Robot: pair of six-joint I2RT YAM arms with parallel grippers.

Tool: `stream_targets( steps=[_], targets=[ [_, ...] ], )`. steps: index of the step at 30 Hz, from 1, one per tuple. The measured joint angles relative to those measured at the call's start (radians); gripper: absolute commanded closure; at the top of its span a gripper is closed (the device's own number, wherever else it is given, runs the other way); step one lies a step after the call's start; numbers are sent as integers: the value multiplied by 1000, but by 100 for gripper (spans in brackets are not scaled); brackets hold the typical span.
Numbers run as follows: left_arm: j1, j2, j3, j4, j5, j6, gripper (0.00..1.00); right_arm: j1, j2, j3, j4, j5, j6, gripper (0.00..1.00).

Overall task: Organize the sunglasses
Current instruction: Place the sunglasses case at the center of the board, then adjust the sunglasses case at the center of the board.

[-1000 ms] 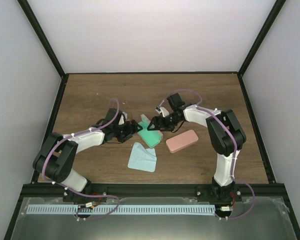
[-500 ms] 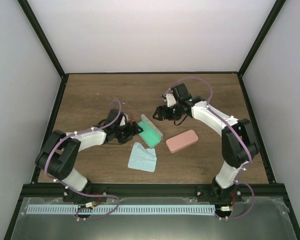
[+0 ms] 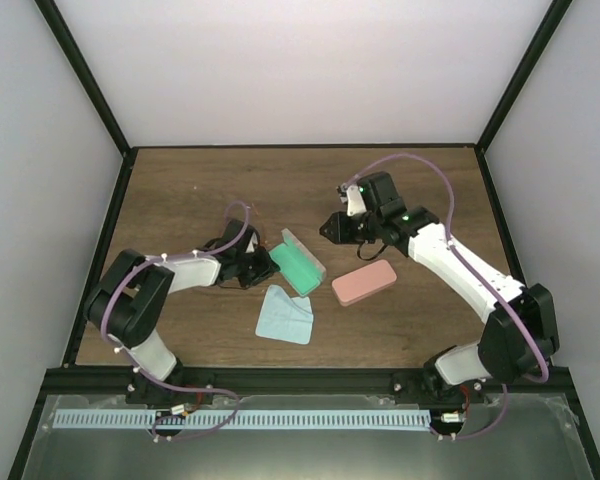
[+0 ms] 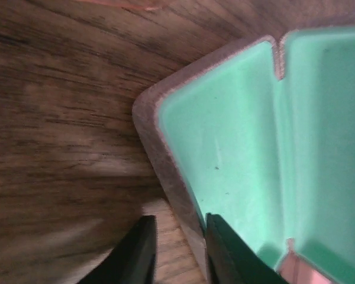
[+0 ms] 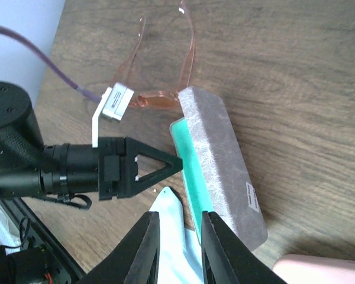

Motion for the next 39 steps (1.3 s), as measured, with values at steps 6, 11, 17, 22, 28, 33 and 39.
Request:
stream_targets(
  steps=[6, 11, 17, 22, 28, 33, 39],
  targets=[
    [-16, 72, 80, -31, -11, -26, 90, 19, -2, -54, 12, -14, 19, 79],
    [-40, 128, 143, -32, -9, -78, 96, 19, -1, -61, 10, -14, 19, 78],
    [-76, 168, 177, -14, -7, -187, 96, 19, -2, -71, 6, -14, 19, 78],
    [-93, 167, 184, -20, -27, -288, 96, 19, -13, -88, -3, -13, 19, 78],
    [-111, 127, 214, -152, -108, -389, 96, 19, -21, -88, -3, -14, 19, 78],
    [-111, 40, 201, -209, -172, -500, 96, 20, -21, -88, -3, -14, 18, 77],
    [-113, -15, 133, -198, -212, -636, 93, 19, -21, -88, -4, -14, 18, 77]
  ],
)
